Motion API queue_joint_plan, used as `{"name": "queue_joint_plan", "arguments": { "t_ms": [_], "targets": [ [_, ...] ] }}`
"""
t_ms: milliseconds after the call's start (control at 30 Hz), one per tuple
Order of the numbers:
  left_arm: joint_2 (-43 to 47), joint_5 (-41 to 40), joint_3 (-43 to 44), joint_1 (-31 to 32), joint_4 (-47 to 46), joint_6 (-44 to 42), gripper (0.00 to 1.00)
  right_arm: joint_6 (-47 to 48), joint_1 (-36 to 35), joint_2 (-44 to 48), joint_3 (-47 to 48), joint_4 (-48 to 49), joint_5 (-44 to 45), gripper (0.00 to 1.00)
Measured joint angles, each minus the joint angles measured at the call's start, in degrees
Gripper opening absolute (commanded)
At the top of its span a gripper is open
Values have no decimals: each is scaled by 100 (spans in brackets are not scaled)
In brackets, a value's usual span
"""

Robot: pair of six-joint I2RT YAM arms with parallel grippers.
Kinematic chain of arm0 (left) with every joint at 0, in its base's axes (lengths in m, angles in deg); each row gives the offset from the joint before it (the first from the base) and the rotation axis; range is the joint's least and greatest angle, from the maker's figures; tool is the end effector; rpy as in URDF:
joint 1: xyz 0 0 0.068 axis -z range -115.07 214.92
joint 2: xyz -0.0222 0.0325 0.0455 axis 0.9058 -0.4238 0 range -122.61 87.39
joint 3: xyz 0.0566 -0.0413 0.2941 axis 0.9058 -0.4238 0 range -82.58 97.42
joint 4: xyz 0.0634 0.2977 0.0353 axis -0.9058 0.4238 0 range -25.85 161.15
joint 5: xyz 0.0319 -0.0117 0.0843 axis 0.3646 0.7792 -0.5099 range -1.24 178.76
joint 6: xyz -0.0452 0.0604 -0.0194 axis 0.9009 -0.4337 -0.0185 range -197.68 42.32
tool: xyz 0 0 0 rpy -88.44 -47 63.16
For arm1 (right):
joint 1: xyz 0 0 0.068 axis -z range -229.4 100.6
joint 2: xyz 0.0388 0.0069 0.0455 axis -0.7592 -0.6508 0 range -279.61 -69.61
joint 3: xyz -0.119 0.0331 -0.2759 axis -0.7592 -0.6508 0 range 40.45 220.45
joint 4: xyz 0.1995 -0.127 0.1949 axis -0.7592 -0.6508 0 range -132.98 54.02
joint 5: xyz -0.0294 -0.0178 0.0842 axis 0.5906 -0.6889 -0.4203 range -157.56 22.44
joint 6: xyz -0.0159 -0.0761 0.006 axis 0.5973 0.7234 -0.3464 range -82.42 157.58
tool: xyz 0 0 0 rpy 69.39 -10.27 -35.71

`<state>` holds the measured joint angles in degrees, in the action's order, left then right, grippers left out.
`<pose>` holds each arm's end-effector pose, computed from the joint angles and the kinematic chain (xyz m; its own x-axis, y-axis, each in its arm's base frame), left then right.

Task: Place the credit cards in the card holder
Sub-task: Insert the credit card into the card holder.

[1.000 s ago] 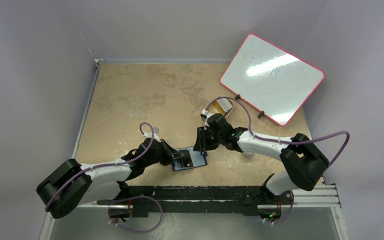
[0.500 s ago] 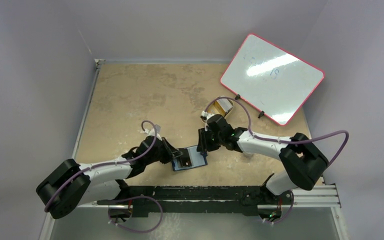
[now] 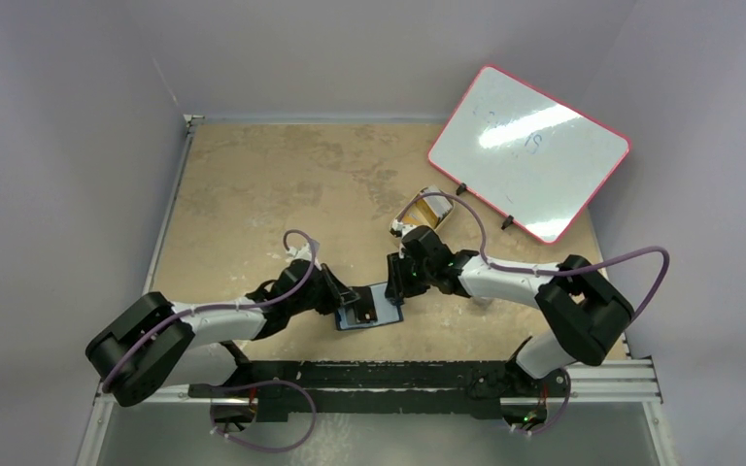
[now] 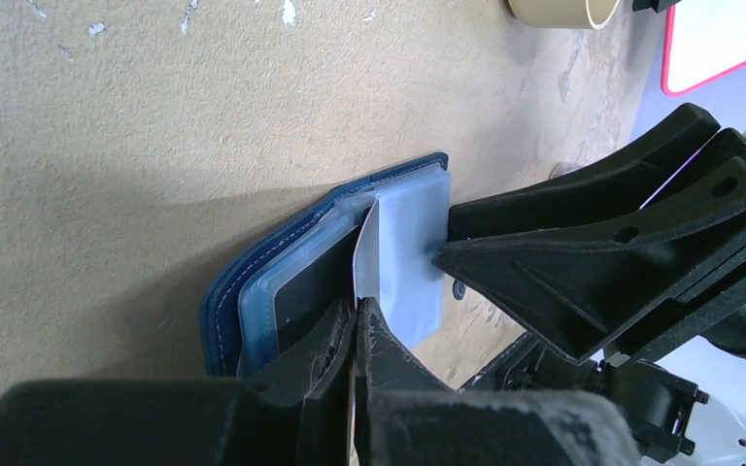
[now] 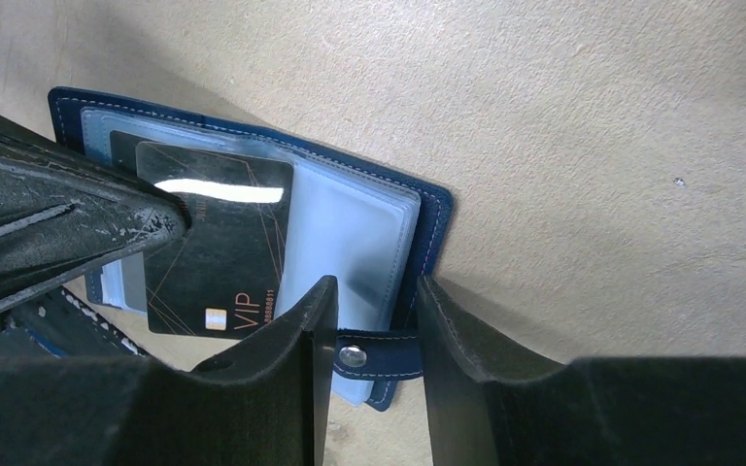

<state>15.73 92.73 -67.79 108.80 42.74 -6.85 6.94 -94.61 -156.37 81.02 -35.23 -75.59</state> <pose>0.1784 -0.1779 0.0994 -0.8287 -0.5103 -0.2297 -0.1545 0.6031 -0.7826 0.2382 0.2531 0.1380 -0.8251 -0.1151 -0.5531 -0.4084 0.7980 0.4432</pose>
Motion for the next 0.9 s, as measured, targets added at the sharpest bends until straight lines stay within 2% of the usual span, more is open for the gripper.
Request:
{"name": "queue_joint_plan", "arguments": {
  "t_ms": [900],
  "targets": [
    [-258, 249, 188, 2, 186, 160, 0, -184, -2, -31, -87, 278, 24, 37]
  ]
}}
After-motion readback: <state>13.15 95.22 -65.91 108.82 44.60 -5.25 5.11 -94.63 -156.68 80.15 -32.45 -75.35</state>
